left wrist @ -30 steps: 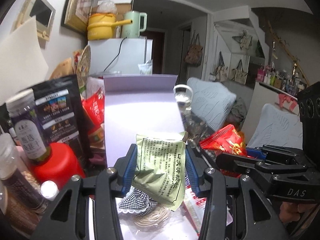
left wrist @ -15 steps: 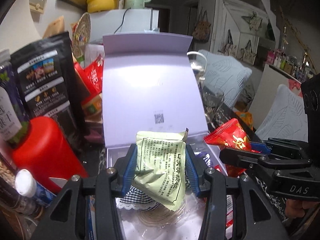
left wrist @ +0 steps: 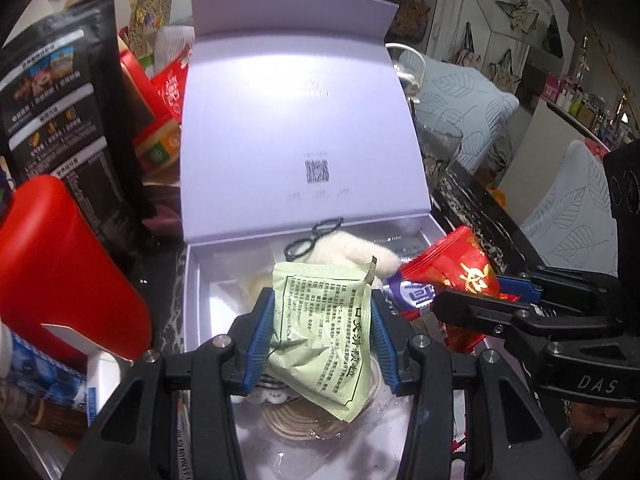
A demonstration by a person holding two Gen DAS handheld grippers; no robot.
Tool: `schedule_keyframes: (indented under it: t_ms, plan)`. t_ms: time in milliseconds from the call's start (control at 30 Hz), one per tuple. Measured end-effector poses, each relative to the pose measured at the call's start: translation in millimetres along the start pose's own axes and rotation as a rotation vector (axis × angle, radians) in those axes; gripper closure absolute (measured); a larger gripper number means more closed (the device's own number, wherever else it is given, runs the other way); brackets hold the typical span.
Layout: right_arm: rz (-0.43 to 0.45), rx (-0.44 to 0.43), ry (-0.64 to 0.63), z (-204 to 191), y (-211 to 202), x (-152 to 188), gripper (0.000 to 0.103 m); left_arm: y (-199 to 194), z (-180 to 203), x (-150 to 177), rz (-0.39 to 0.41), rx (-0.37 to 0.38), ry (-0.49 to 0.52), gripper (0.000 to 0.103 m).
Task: Organize soft objects
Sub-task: 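Lower the sachet and candy packet into the box and open both tools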
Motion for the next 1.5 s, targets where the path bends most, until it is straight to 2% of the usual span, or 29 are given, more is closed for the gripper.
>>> schedule_keyframes:
  t_ms: [433,633,867,1000,1300,1500]
  plan:
    - [-0.082,0.027,0.01,6,31,8,0.072,25,4,9,-0.086,0.008,0.028,0.058]
    - [-0.087,0.035,0.0,7,34,10,0.072,32,3,12,-0.118,0.006,0.03,0.058]
    - [-0.098,0.057,-0.014,2,34,6,0.07,34,6,13,-0.116,-0.011,0.05,0.058]
    - [-0.089,0.064,-0.001,4,28,3,0.056,34,7,12,-0.113,-0.011,0.05,0.058]
    - [-0.06,0.104,-0.027,6,15,-1,0.056,26,16,10,-0.096,-0.076,0.1,0.058]
    - [-0.052,0.1,-0.015,9,9,-2,0.056,22,20,8,-0.104,-0.107,0.105,0.058]
Point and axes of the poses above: each gripper's, at about its wrist camera, not at the fingertips, and y roughly the way its jaws point, z to its right, x to its underside, the point moved 1 cm from there along y, roughly the way its jaws point, and after that the axes turned 5 degrees about x, right-handed, at the moved point
